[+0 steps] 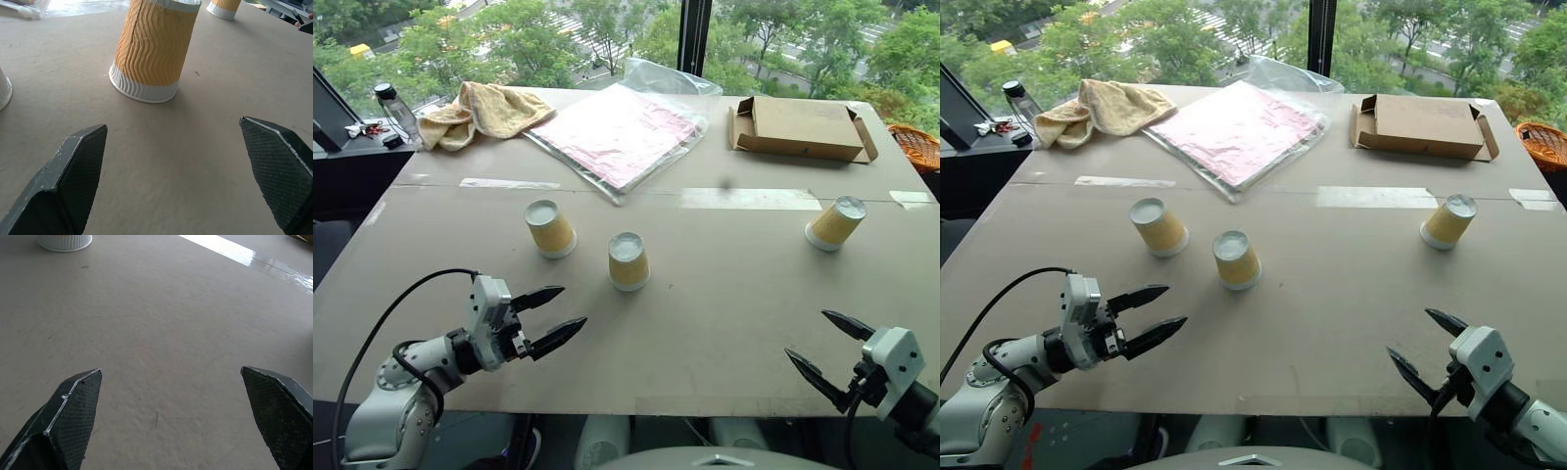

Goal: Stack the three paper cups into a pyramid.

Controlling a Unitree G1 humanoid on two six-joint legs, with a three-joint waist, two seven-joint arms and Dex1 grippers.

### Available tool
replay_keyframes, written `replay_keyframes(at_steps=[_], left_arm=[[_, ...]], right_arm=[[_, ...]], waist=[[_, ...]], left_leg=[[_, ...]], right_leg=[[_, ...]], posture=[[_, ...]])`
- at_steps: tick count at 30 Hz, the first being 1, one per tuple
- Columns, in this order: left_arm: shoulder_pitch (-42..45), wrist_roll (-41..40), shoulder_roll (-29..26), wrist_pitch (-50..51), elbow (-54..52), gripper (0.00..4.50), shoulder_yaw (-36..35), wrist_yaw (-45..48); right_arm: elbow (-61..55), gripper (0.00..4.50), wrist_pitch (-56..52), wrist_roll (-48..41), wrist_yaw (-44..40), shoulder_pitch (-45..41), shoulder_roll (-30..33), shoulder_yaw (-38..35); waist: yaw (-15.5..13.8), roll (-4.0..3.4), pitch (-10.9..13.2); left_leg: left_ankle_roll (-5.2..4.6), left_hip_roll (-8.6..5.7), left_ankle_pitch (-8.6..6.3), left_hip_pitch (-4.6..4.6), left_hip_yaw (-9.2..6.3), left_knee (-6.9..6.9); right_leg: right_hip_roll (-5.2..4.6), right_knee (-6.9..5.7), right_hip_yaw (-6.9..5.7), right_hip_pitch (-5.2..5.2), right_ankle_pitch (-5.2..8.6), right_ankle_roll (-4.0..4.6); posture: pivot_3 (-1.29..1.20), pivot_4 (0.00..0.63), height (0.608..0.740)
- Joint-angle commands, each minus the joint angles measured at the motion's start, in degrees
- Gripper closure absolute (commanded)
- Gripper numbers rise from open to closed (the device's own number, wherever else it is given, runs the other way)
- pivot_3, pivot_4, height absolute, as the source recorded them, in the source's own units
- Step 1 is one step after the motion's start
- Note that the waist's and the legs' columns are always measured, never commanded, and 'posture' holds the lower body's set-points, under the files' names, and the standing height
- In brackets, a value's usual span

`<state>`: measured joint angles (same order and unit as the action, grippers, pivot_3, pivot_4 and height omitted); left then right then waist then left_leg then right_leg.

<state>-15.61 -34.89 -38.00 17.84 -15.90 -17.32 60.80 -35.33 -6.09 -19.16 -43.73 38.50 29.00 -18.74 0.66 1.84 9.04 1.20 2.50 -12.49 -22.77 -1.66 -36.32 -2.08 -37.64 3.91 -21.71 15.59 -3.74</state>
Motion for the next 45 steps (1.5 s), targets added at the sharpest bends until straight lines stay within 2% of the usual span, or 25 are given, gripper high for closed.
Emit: replay_keyframes(at_steps=[1,4,9,15,22,27,28,36,45], left_arm=[[2.89,-0.04,0.20,-0.47,-1.01,0.05,0.47,-1.10],[8.20,-0.43,0.75,0.19,-1.47,0.05,1.95,-2.83],[14.97,1.70,1.61,0.41,0.73,0.05,6.24,-4.29],[20.84,5.45,3.25,-1.80,5.05,0.05,11.17,-4.05],[26.54,9.35,5.45,-5.87,12.35,0.05,15.63,-2.28],[31.11,10.69,7.49,-8.74,18.08,2.26,17.95,0.48],[31.73,10.63,7.68,-8.99,18.67,2.55,18.21,1.16],[40.82,9.88,12.71,-6.72,20.64,2.55,21.76,3.34],[50.82,16.19,22.18,-10.34,30.13,2.55,29.74,3.87]], right_arm=[[-2.77,0.00,0.93,-3.15,-0.36,-0.85,-0.58,0.75],[-7.11,0.00,0.27,-8.20,-1.95,-2.55,-0.25,2.89],[-13.34,0.00,0.26,-13.14,-7.18,-3.03,4.27,4.69],[-17.47,0.00,-1.72,-15.47,-7.09,-3.08,7.86,3.90],[-19.49,0.00,-2.31,-14.77,-4.70,-1.94,7.77,3.88],[-20.01,0.00,-1.32,-12.55,-3.05,0.86,6.34,3.83],[-20.31,0.00,-1.16,-12.09,-2.67,1.46,5.93,3.94],[-21.65,0.00,0.96,-7.63,-0.20,6.02,2.35,6.16],[-21.97,0.00,4.44,-1.93,4.05,10.80,-2.32,5.96]], waist=[[-0.05,-0.01,0.01],[-0.37,-0.05,0.05],[0.00,-0.10,-0.02],[-0.14,-0.09,-0.02],[-0.07,-0.06,-0.04],[-0.16,-0.05,-0.04],[-0.12,-0.05,-0.04],[-0.60,-0.03,-0.04],[-0.21,-0.03,-0.04]], left_leg=[[0.00,0.00,0.00,0.00,0.00,0.00],[0.00,0.00,0.00,-0.03,-0.06,0.00],[-0.01,-0.01,0.00,-0.05,-0.02,0.00],[-0.05,-0.05,-0.02,-0.08,-0.09,0.01],[-0.05,-0.06,-0.02,-0.07,-0.11,-0.02],[-0.05,-0.07,-0.02,-0.11,-0.15,-0.01],[-0.05,-0.08,-0.02,-0.10,-0.14,-0.01],[-0.05,-0.12,-0.02,-0.15,-0.18,-0.07],[-0.05,-0.14,-0.02,-0.19,-0.23,-0.08]], right_leg=[[0.00,0.00,0.00,0.00,0.00,0.00],[0.00,-0.01,-0.08,0.00,0.01,0.00],[0.04,0.03,-0.06,0.03,-0.02,0.03],[0.10,0.02,-0.10,0.03,-0.07,0.10],[0.11,0.01,-0.12,0.04,-0.01,-0.02],[0.11,0.02,-0.16,0.04,-0.07,0.08],[0.11,0.01,-0.15,0.04,-0.07,0.07],[0.11,0.00,-0.16,0.06,0.01,-0.06],[0.16,0.01,-0.15,0.05,0.01,-0.08]], posture=[[0.00,0.150,0.740],[0.00,0.150,0.740],[0.00,0.150,0.740],[0.00,0.150,0.740],[0.00,0.150,0.740],[0.00,0.150,0.740],[0.00,0.150,0.740],[0.00,0.150,0.740],[0.00,0.150,0.740]])
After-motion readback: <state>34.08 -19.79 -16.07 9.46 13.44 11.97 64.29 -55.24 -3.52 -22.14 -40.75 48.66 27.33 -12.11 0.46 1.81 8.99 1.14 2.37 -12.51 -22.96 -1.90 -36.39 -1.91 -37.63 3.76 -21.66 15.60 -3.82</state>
